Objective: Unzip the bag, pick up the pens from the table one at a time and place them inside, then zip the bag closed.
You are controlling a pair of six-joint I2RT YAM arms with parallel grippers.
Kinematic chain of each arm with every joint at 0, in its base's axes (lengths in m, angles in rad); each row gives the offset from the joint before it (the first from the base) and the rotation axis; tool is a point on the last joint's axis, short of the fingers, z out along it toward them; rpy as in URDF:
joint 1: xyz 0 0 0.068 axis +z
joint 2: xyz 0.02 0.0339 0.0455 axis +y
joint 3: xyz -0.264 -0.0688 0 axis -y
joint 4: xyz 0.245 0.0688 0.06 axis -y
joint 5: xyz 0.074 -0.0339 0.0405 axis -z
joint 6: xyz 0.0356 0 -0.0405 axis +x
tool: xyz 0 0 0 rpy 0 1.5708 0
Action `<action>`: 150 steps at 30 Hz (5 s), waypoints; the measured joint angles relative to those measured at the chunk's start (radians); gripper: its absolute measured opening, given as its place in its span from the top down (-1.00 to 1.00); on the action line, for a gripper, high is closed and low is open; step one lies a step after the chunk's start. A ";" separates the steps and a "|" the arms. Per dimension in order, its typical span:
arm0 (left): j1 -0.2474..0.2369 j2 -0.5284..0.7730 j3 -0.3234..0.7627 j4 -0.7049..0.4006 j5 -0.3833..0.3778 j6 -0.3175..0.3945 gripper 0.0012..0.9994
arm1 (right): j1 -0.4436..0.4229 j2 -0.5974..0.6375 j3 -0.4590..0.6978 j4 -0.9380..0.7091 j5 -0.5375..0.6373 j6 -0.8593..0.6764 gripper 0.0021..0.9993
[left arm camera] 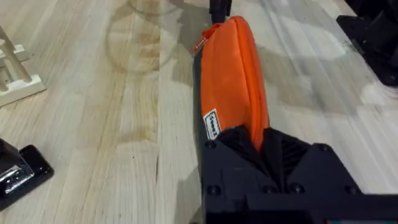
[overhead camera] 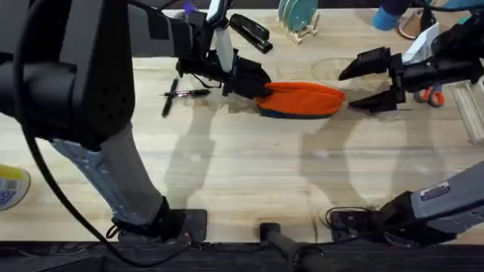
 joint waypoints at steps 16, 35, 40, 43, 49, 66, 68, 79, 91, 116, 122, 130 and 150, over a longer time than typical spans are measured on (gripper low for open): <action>0.000 0.000 0.000 0.000 0.000 0.000 0.92 | 0.075 0.000 0.000 0.073 0.000 0.073 -0.97; 0.000 0.000 0.000 0.000 0.000 -0.003 0.92 | 0.082 0.021 0.000 0.080 0.007 0.081 -0.36; 0.000 0.000 0.000 0.000 0.000 -0.003 0.92 | 0.082 0.025 0.000 0.080 0.021 0.080 -0.02; 0.000 0.000 0.000 0.000 0.000 -0.004 0.92 | 0.082 0.024 0.000 0.083 0.024 0.081 0.49; 0.000 0.000 0.000 -0.001 0.000 -0.007 0.92 | 0.081 0.024 0.000 0.087 0.037 0.081 0.89; 0.000 0.000 0.000 -0.001 0.000 -0.007 0.92 | 0.079 0.024 0.000 0.086 0.038 0.081 0.94; 0.000 0.000 0.000 -0.001 0.000 -0.007 0.92 | 0.079 0.024 0.000 0.086 0.038 0.081 0.94; 0.000 0.000 0.000 -0.001 0.000 -0.007 0.92 | 0.079 0.024 0.000 0.085 0.038 0.048 0.94; 0.002 0.000 0.000 -0.003 -0.001 -0.007 0.92 | 0.079 0.025 0.031 0.011 0.047 -0.033 0.94; 0.001 0.000 0.000 0.000 -0.003 -0.007 0.92 | 0.081 0.024 0.163 -0.136 0.030 -0.107 0.94; 0.001 0.000 0.000 0.000 -0.003 -0.007 0.92 | 0.081 0.024 0.163 -0.154 0.030 -0.116 0.94; 0.001 0.000 0.000 0.000 -0.003 -0.007 0.92 | 0.081 -0.059 0.163 -0.159 0.055 -0.116 0.94; 0.001 0.000 0.000 0.000 -0.003 -0.022 0.92 | 0.167 -0.133 0.193 -0.166 0.146 -0.108 0.94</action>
